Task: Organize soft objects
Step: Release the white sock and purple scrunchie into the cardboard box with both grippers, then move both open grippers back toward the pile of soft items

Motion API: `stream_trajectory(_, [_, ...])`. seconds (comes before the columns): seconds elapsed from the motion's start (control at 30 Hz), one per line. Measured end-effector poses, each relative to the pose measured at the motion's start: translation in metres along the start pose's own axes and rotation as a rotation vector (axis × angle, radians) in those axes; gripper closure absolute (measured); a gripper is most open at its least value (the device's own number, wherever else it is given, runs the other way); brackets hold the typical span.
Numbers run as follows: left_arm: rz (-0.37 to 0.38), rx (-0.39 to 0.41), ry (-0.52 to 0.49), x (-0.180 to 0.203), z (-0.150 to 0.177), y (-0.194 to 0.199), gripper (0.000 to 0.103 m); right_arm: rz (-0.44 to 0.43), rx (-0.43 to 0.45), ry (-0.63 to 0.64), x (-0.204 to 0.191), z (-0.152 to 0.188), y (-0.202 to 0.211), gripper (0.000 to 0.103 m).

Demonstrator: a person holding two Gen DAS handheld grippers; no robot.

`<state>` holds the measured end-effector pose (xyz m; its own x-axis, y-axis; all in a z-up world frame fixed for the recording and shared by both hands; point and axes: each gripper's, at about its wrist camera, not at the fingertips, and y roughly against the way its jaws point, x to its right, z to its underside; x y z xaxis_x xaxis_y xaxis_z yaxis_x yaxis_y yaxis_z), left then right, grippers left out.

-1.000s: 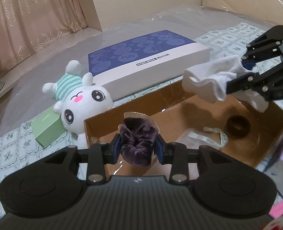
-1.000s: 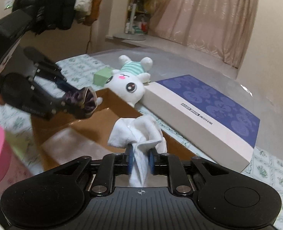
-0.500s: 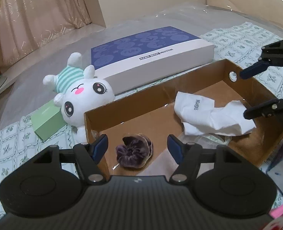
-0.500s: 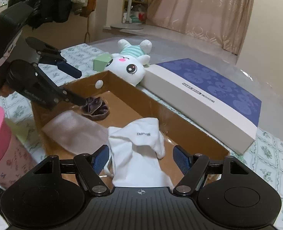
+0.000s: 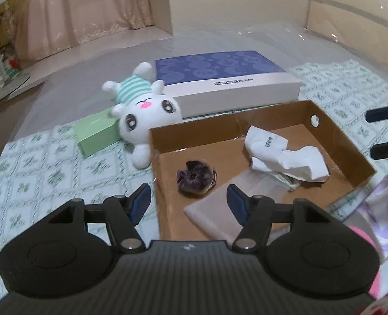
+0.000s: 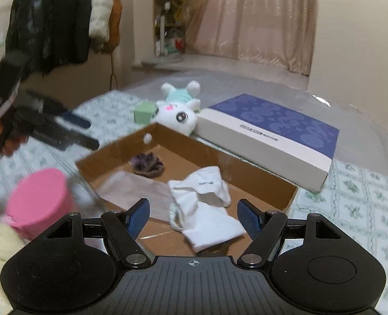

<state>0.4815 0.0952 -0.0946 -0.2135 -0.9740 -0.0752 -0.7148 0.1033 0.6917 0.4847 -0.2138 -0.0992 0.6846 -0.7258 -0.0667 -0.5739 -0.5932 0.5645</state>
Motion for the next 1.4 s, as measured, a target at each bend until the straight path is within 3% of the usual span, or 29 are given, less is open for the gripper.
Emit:
stream_trajectory(0.37, [-0.042,0.05,0.081,-0.001,0.027,0.108,0.041,0.03,0.057,-0.111,-0.034,0.007,0.088,0.03])
stream_trajectory(0.63, [-0.068,0.061,0.101,0.023,0.059,0.192,0.041,0.057,0.076,-0.169,-0.07,0.034,0.154,0.03])
stream_trajectory(0.87, [-0.087,0.05,0.111,0.051,0.094,0.246,0.041,0.081,0.081,-0.204,-0.105,0.058,0.201,0.03])
stream_trajectory(1.4, [-0.158,0.095,0.249,0.108,0.187,0.349,0.041,0.137,0.118,-0.306,-0.179,0.116,0.286,0.03])
